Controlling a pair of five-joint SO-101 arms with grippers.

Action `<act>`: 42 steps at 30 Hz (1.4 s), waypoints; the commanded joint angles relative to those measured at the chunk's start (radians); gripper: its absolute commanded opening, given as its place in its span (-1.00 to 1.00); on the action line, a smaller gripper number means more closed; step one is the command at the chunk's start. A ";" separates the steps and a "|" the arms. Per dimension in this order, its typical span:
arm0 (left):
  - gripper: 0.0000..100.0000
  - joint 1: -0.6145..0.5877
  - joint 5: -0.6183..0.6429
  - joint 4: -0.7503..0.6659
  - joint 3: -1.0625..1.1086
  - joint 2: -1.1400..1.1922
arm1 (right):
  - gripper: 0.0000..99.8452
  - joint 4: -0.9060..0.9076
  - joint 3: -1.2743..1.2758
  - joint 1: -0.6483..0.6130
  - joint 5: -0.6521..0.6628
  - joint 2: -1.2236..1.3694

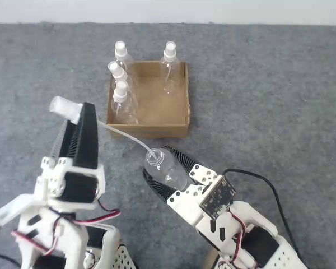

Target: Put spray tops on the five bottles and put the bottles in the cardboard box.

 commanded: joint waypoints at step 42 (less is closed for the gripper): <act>-0.75 0.405 -0.333 0.204 0.035 -0.017 | -0.99 -0.021 -0.012 -0.005 0.011 -0.015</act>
